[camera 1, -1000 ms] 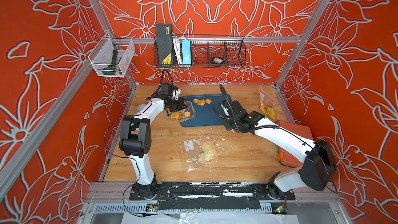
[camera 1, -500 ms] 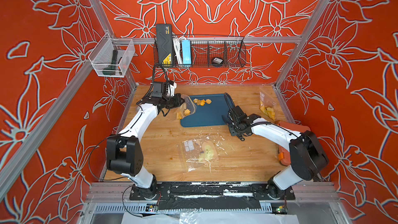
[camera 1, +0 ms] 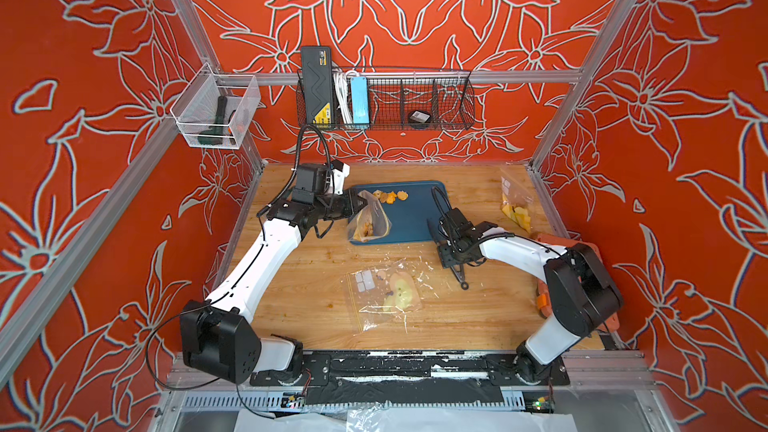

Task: Put the cookies into a resealable bag to prevent moisture
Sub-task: Place the clamp on the tray, then place the ziploc bag at the center of the board.

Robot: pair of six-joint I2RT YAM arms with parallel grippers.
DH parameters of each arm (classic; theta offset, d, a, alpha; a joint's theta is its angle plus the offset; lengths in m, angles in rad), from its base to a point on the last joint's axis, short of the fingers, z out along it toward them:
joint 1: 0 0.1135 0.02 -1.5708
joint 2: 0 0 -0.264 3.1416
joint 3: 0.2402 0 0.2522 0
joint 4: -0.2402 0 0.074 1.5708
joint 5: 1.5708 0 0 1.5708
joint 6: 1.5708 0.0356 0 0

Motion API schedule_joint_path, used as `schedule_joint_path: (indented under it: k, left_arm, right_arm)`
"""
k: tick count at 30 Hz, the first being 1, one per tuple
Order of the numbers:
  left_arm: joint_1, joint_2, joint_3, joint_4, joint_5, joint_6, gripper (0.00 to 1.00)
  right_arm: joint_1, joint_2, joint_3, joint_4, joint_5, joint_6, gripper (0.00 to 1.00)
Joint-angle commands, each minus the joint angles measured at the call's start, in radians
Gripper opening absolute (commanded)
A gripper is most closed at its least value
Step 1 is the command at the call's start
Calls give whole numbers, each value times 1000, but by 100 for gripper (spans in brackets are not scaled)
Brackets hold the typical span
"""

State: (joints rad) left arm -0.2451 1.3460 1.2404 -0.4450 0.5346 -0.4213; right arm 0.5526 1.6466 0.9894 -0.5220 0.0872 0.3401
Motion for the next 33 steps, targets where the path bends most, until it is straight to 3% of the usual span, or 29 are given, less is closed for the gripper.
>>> schedule_joint_path:
  k: [1,6,11,18,23,27,33]
  left_arm:
    - [-78,-45,3,17,-15,-62,0]
    - [-200,-38,36,43,-54,-128,0]
    - [-337,-10,25,120,-84,-207,0]
    - [-506,121,37,198,-119,-257,0]
    - [-540,264,110,91,-138,-172,0]
    - [-541,359,200,-66,-216,-70,0]
    - [-541,413,269,-152,-283,-6,3]
  right_arm:
    - [-7,-32,-19,12,-21,28,72]
    - [-8,-263,-89,33,29,45,75]
    - [-11,-517,-140,-25,130,66,86]
    - [-17,-692,-133,-151,207,86,83]
    - [-18,-770,-122,-200,220,98,79]
    - [-17,-782,-101,-230,121,95,73]
    - [-18,-751,-57,-242,-229,55,71]
